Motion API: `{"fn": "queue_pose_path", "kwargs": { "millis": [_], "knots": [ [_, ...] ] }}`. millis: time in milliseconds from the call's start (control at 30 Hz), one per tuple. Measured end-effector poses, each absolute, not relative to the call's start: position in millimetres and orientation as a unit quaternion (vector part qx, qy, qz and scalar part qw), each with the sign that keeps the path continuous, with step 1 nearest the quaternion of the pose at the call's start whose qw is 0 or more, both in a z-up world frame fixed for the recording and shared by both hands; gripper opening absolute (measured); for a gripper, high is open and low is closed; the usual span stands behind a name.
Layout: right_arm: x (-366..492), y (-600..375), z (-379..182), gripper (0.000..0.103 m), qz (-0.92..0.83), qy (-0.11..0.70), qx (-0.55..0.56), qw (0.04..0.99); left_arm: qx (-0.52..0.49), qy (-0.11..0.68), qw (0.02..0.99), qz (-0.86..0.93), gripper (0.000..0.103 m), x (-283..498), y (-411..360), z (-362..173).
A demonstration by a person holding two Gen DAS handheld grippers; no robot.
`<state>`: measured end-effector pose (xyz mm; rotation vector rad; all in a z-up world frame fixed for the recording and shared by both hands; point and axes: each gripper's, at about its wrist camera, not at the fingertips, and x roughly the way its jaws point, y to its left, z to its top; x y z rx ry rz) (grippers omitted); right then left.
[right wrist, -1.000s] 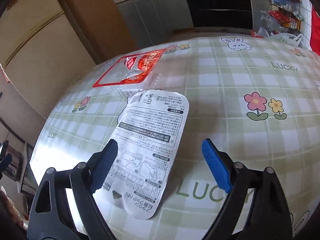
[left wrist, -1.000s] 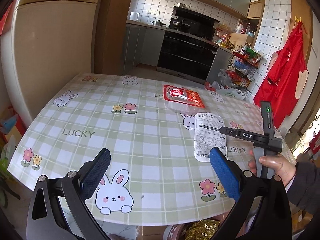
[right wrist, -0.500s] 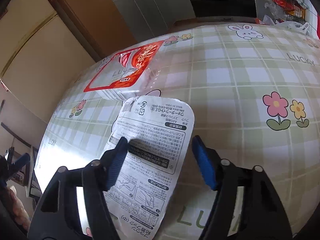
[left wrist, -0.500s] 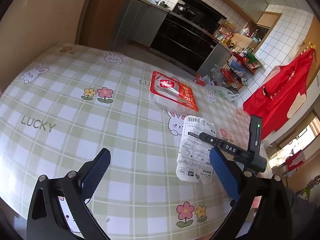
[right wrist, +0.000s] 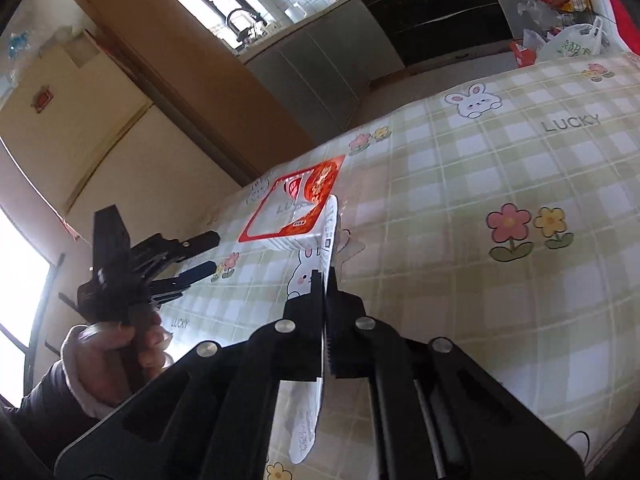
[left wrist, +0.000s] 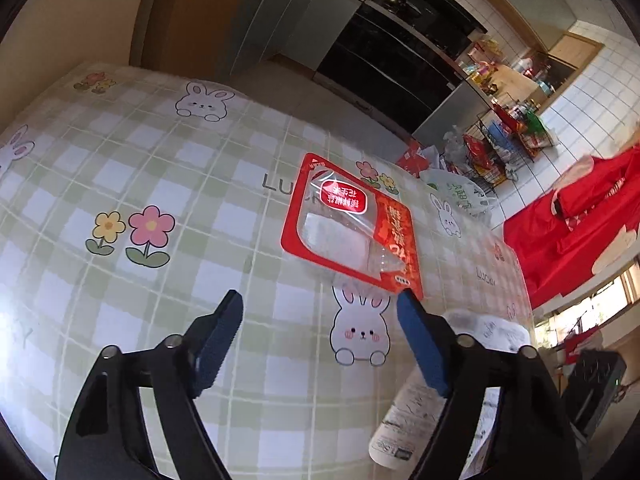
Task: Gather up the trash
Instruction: 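Grasp the red-white plastic tray with the left tool while the right tool holds the wrapper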
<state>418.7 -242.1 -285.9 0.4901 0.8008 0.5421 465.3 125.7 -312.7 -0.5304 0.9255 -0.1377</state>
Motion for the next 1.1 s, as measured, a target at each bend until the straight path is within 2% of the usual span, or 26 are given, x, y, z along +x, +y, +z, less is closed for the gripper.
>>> {"fn": "queue_pose_path", "kwargs": {
  "millis": [133, 433, 467, 533, 700, 1100],
  "knots": [
    [396.5, -272.3, -276.3, 0.005, 0.223, 0.355, 0.244, 0.874, -0.302, 0.434, 0.847, -0.054, 0.056, 490.0, 132.6, -325.4],
    [372.7, -300.6, -279.3, 0.005, 0.197, 0.337, 0.254, 0.885, -0.355, 0.437, 0.826, -0.022, 0.049, 516.6, 136.7, -350.8],
    [370.4, -300.6, -278.8, 0.005, 0.197, 0.335, 0.255, 0.886, -0.354, 0.439, 0.825, -0.024, 0.046, 517.8, 135.6, -353.1],
    [367.1, -298.2, -279.6, 0.005, 0.197, 0.332, 0.256, 0.886, -0.344, 0.445, 0.827, -0.02, 0.021, 518.2, 132.7, -354.4],
    [351.5, -292.7, -268.7, 0.005, 0.2, 0.319, 0.233, 0.897, -0.315, 0.42, 0.851, -0.03, 0.014, 500.7, 128.1, -341.8],
    [307.7, -274.5, -220.8, 0.005, 0.222, 0.273, 0.2, 0.914, -0.212, 0.356, 0.909, -0.045, 0.013, 417.7, 128.1, -256.4]
  ]
}}
